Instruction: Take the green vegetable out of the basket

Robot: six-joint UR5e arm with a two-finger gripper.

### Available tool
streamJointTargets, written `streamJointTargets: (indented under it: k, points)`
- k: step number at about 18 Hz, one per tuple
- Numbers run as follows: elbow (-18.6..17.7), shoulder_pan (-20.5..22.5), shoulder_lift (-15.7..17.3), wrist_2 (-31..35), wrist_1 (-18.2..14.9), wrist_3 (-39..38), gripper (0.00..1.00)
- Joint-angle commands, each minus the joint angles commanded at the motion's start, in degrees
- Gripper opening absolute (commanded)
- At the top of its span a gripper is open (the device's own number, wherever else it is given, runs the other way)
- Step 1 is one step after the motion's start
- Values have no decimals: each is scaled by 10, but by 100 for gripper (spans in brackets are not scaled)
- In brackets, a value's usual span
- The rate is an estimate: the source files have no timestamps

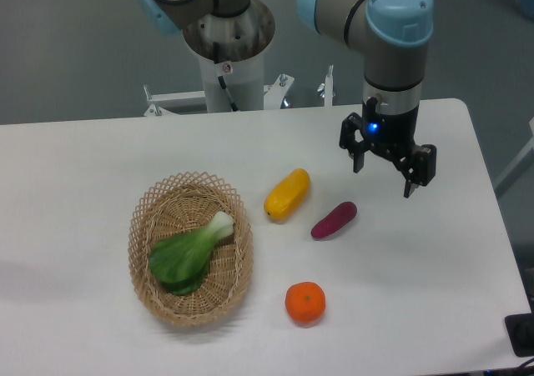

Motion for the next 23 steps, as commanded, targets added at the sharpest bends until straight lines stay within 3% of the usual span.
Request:
streamJointTargets:
  k: [6,14,23]
  points:
    - [-1,-1,1,-3,-2,-7,100]
    - [-16,-26,2,-5,-4,-103,100]
    - [-30,-118,-18,-1,10,-267,100]
